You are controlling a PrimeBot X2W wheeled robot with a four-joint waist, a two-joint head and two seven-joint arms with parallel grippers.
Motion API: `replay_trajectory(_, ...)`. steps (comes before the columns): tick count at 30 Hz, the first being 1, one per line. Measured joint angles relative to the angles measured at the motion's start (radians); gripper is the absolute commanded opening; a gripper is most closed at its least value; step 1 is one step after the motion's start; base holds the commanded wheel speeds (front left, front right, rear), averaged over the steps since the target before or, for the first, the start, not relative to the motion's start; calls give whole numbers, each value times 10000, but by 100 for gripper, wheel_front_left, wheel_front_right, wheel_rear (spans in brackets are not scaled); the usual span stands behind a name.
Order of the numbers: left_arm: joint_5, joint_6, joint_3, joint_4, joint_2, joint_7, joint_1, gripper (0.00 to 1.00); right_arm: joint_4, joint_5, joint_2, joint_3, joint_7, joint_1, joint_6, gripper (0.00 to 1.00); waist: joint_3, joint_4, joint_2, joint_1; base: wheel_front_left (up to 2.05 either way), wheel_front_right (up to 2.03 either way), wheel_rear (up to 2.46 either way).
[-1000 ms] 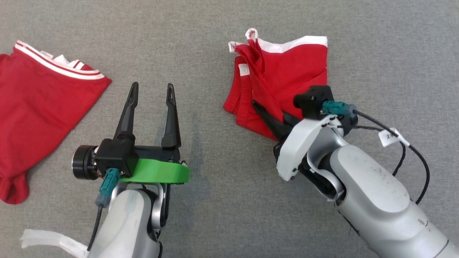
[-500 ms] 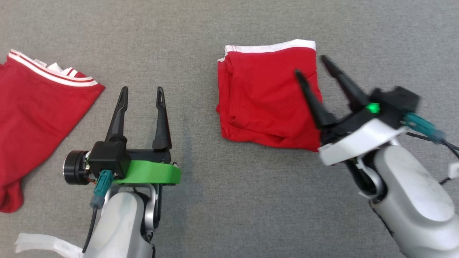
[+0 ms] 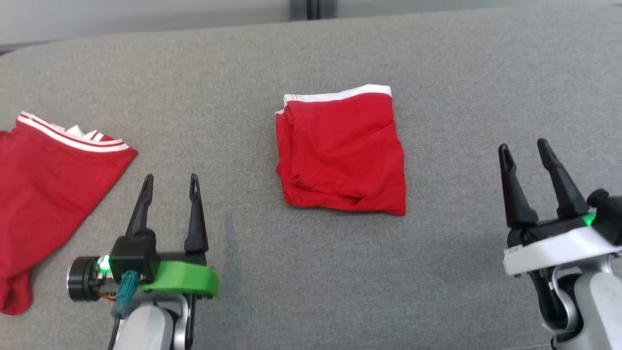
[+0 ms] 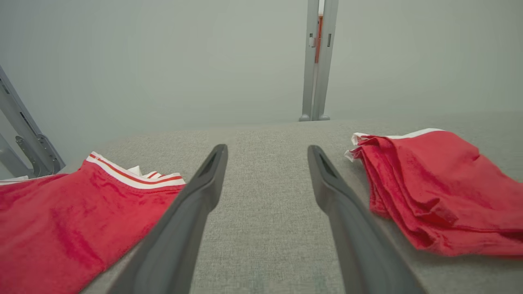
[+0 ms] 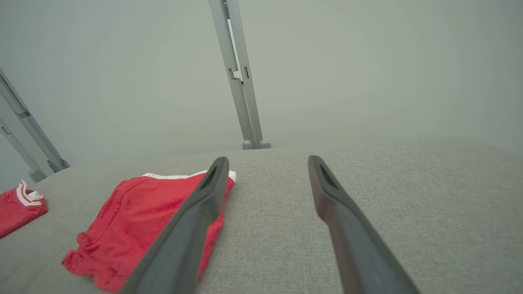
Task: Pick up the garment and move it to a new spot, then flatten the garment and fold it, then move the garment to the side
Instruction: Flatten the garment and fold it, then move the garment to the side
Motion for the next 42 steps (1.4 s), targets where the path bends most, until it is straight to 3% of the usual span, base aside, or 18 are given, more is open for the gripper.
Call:
replay_trajectory(9, -182, 13, -50, -65, 155, 245, 1074, 100, -656, -293, 591, -178, 662, 1222, 0, 100, -1114, -133, 0, 0, 0, 0, 0)
replay_trajectory(20, -253, 130, -132, -301, 347, 497, 1745, 100, -1170, -656, 848, -527, 1164, 2197, 0, 100, -2038, -198, 0, 0, 0, 0, 0)
replay_trajectory(42, -295, 268, -307, -387, 477, 577, 1805, 100, -1448, -759, 938, -633, 1524, 2344, 2, 100, -2089, -171, 0, 0, 0, 0, 0)
